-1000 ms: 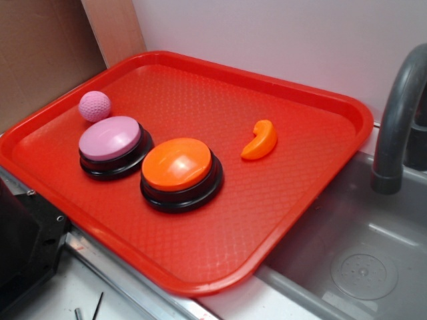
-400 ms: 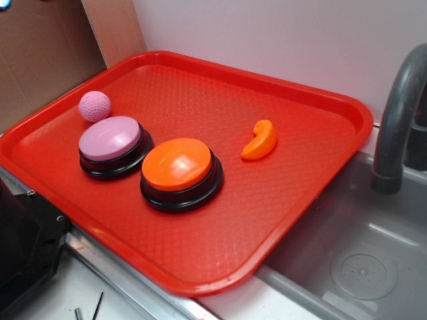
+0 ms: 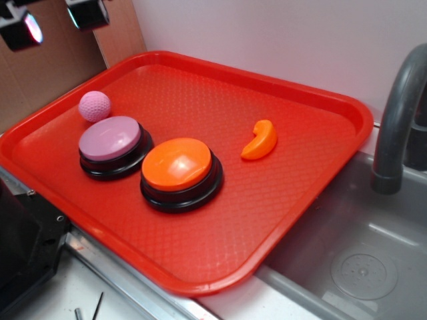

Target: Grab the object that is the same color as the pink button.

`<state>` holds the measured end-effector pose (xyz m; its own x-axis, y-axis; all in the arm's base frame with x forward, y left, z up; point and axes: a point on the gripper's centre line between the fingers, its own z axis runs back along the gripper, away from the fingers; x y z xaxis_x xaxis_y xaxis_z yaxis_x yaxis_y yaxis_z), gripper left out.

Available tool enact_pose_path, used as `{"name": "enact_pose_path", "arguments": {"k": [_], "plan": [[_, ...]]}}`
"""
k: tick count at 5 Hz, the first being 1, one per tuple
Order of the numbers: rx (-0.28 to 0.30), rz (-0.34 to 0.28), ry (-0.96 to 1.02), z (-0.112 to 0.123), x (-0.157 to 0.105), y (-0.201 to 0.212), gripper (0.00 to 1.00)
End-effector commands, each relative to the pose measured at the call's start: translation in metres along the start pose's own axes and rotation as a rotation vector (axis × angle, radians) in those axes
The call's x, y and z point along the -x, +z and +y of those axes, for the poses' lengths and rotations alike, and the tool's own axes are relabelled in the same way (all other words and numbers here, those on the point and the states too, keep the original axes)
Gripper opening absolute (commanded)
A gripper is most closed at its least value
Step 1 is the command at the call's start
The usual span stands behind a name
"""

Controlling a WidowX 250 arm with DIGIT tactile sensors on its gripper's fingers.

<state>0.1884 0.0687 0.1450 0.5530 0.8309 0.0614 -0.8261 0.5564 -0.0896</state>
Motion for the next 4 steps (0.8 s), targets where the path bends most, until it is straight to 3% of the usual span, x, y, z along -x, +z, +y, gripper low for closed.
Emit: {"name": "enact_pose_path", "arguments": {"k": [1,4], "plan": [[-0.005,-0.06,0.106,0.012,-0.034,-0.033,1.0],[-0.094,-0.044,0.16,0.026,-0.055,-0.105,1.0]]}}
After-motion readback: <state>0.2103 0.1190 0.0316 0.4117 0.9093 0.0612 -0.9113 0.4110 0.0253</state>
